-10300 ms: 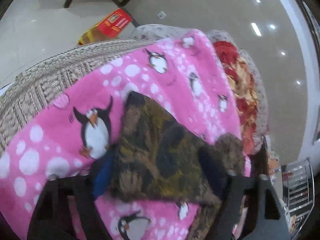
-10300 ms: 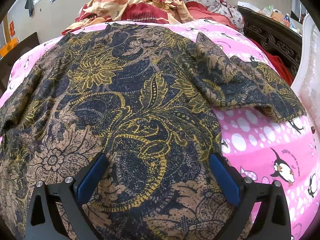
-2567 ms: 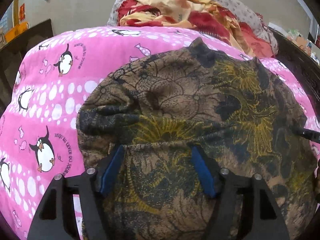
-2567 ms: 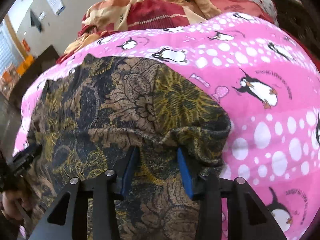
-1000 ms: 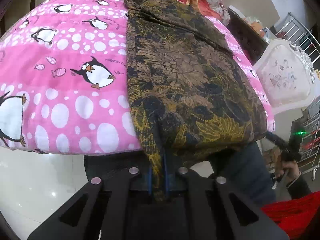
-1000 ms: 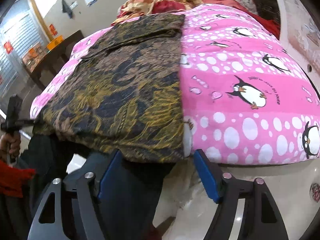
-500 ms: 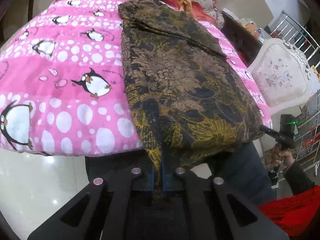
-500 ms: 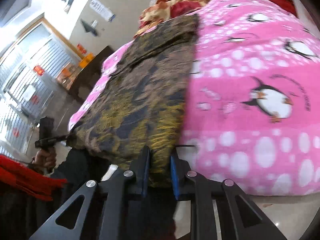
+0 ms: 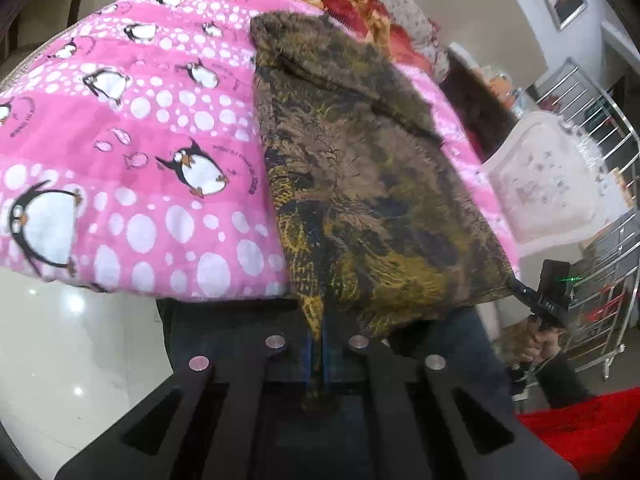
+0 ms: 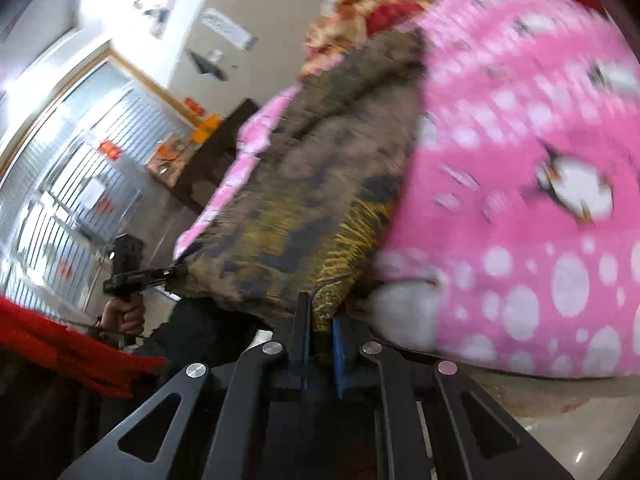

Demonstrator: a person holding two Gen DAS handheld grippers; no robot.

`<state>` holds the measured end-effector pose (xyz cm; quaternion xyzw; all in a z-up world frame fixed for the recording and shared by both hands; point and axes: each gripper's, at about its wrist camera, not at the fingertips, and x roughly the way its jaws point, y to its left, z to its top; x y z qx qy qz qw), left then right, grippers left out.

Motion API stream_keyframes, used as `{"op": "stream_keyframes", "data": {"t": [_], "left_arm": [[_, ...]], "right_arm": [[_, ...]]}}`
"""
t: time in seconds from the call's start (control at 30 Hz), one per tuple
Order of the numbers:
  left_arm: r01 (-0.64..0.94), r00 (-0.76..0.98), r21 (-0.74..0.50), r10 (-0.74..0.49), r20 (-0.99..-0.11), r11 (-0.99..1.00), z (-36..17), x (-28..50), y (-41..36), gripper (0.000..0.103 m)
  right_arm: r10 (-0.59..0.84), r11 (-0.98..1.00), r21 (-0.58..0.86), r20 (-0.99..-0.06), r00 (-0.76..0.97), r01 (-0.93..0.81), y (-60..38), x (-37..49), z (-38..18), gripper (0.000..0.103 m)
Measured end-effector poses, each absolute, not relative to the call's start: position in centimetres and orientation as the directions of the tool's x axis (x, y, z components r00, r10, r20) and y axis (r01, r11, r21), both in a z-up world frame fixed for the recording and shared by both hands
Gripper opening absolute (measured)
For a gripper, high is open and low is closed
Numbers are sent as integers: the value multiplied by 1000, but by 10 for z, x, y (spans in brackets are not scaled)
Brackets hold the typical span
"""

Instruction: Fold small clothes

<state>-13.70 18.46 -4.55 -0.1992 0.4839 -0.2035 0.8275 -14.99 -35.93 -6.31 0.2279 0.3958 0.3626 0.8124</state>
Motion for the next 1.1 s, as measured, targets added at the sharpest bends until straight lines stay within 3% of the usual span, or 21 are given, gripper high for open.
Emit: {"op": "stream_keyframes", "data": {"t": [0.33,0.43,0.63,0.87,1.1], "left_arm": [[395,494,-543,-670,-554,741,54,-189,203,2],[425,514,-535,-681,-521,730,74,-188,201,3],[307,622,-489,-561,-546,816,65,-91,192,3],[198,654,-371,-404,-640,907,42,69,171,3],[99,577,-360,-348,-739,928,-9,192,168,3]], "right_arm": [[724,688,459,-380,576,-562,-374,-211,90,10],[701,711,412,-355,618,-570,-383,-214,114,10],[613,782,414,-383,690,-465,-383,-134,94,10],[404,908,339,-548,732,-247,-358,28,52,10],[257,959,271,-709,657,-83,-342,148,-7,10]]}}
